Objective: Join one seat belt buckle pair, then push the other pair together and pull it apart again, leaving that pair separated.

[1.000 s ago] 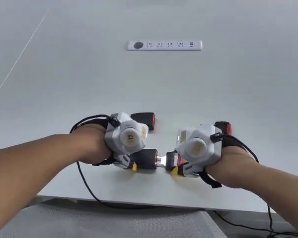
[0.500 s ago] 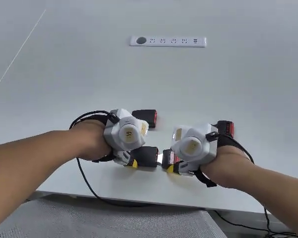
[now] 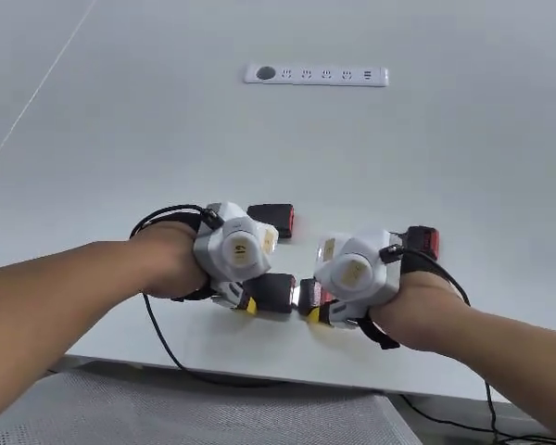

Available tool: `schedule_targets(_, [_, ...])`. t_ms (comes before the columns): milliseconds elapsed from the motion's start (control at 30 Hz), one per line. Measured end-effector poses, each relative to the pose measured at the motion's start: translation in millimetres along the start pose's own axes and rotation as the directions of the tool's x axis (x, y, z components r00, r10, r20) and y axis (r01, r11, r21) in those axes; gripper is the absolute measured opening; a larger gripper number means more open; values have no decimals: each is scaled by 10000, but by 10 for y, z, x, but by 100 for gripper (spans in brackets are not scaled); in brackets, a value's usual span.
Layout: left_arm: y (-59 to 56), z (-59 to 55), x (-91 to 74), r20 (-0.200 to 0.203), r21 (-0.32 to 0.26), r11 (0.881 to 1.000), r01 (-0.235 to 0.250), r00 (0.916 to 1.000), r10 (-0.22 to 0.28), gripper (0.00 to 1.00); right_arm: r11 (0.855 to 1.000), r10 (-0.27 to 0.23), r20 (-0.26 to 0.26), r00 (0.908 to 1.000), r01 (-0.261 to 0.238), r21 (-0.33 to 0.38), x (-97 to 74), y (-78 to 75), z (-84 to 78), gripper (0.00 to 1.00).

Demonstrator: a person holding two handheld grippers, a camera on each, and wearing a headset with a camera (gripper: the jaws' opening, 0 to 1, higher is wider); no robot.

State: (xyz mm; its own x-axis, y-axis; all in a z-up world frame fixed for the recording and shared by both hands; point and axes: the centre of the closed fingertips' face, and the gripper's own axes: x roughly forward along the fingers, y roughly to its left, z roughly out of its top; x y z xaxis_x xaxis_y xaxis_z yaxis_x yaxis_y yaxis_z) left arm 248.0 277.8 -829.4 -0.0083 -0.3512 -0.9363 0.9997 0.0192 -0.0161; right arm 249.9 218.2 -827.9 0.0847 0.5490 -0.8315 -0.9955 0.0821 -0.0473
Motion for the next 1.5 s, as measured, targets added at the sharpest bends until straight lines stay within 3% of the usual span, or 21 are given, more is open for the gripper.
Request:
schedule_targets(167, [1, -6, -1, 10, 7, 10000, -33, 10000, 33, 32, 10000, 64, 5, 10000, -64, -58, -1, 5, 4, 33])
schedule_targets(267, [2, -5, -13, 654, -224, 9997, -108, 9978, 123, 32, 9994, 112, 113, 9999, -108, -328, -14, 12, 0, 33])
schedule_targets(400, [0, -5, -24, 842, -286, 9992, -280, 9960, 303, 32, 9995, 189, 243, 9995, -183, -259, -30, 28, -7, 33])
schedule_targets(733, [2, 0, -21, 630, -364, 9992, -170, 9978, 193, 33, 9997, 195, 269, 9994, -191, -164, -31, 51, 8, 34])
schedule_targets(933, [-7, 3, -21, 286, -313, 9991, -273, 9992, 282, 33, 9996, 71, 180, 9998, -67, -259, -33, 55, 12, 34])
schedule_targets(1233, [-2, -18, -29, 431, -720, 9968, -354, 9983, 385, 34, 9997, -16, 359, 9994, 24, -227, -46, 46, -5, 35])
schedule_targets(1500, [-4, -23, -35, 430, -679, 9969, -398, 9982, 428, 33, 9997, 36, 392, 9992, -26, -231, -50, 47, -14, 34])
